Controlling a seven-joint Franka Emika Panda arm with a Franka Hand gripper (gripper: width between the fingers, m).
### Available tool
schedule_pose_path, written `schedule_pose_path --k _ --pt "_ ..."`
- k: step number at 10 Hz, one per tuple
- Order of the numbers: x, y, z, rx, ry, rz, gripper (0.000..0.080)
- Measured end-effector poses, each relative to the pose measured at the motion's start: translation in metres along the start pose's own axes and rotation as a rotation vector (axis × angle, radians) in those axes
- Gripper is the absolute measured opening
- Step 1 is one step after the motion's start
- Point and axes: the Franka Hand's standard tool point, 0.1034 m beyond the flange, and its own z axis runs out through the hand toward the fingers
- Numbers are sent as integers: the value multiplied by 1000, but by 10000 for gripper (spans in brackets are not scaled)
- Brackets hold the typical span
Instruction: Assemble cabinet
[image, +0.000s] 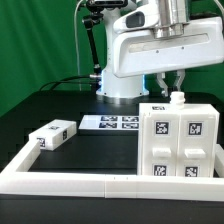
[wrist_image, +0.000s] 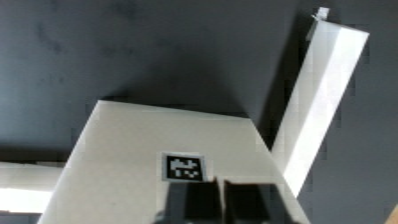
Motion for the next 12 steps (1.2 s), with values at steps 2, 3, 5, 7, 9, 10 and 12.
schedule_pose_path --k 2,3,5,7,9,10,12 --pt "-7 5 4 -4 2 -17 274" --pt "-33 16 14 -12 -20 -7 409" --pt "-73 36 20 -29 -53 1 593" --pt "-110 73 18 -48 -71 14 783" --pt "-116 78 18 -49 -75 71 794" --pt "-116 76 19 -50 -73 147 797" --pt "-116 76 19 -54 -72 288 797"
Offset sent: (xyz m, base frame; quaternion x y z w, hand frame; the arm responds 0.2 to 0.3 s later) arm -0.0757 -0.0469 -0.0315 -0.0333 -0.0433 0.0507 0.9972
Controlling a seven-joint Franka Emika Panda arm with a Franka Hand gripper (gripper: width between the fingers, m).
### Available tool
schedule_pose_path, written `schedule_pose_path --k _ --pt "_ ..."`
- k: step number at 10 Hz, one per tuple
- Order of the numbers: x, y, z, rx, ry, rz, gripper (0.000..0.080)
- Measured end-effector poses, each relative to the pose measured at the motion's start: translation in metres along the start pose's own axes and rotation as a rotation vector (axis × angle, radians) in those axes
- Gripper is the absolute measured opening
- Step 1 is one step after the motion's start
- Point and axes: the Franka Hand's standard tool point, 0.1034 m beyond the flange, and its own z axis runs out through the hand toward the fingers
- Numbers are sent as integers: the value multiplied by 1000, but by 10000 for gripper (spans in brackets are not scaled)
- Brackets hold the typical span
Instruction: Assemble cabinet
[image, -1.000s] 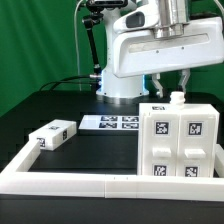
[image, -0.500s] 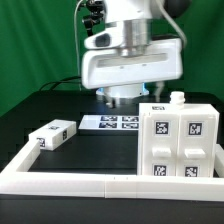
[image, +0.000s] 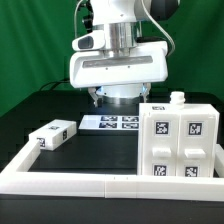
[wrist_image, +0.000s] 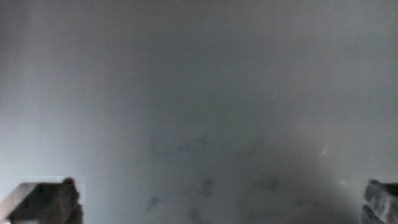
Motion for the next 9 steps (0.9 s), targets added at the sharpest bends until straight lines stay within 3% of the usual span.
schedule_pose_path --k 1,4,6,9 --pt "-4 7 1 -2 -19 83 797" --pt "-15 57 7 -26 -54 337 797" --pt "-14 77 6 -30 -39 459 797" --pt "-14 73 6 -28 -41 475 797"
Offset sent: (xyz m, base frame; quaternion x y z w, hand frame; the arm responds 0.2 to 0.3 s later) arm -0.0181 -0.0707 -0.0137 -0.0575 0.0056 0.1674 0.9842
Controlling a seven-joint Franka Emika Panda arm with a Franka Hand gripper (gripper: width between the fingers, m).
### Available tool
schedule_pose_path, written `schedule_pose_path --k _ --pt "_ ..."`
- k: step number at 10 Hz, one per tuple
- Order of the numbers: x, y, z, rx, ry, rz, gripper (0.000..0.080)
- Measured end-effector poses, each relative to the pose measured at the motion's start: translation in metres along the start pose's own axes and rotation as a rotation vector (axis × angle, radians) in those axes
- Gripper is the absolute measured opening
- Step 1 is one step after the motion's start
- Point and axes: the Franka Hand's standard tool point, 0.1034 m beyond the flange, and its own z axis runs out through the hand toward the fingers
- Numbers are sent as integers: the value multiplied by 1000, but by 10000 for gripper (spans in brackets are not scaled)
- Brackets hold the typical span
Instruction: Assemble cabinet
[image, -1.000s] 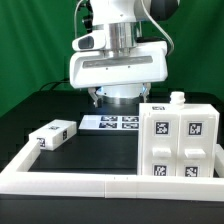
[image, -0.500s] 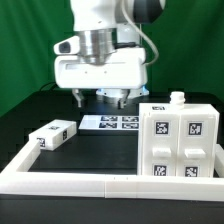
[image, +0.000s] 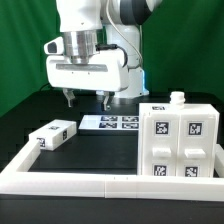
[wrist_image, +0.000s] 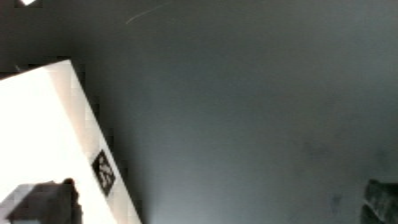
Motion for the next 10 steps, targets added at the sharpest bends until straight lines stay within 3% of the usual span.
schedule_pose_path --k 1,4,7,10 --pt "0 1 1 0 -1 -14 797" --pt "17 43 11 -14 15 -225 797" --pt "29 65 18 -33 63 -290 797" --pt "29 64 19 -34 62 -296 797"
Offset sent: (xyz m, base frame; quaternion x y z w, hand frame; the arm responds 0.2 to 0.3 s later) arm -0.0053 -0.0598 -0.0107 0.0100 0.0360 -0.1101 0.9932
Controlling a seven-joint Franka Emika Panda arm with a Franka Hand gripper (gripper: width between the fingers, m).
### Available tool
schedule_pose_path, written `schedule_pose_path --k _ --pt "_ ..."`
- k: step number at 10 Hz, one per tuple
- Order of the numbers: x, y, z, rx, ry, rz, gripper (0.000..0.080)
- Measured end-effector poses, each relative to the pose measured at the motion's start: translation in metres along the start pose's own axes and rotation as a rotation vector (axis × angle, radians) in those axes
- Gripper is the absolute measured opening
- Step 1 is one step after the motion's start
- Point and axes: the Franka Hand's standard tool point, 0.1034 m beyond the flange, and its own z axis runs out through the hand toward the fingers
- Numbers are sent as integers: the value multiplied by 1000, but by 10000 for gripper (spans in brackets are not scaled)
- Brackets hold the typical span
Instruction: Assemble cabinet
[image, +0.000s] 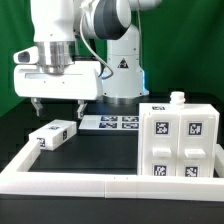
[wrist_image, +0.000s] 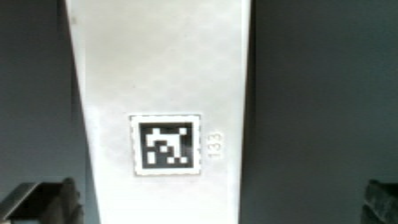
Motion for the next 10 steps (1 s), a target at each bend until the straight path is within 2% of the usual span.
schedule_pose_path --k 3,8,10 --pt "-3 17 15 -8 -11 -54 797" --pt "-13 22 43 -25 -20 -67 797" --pt "-13 20 46 -26 -18 -71 797"
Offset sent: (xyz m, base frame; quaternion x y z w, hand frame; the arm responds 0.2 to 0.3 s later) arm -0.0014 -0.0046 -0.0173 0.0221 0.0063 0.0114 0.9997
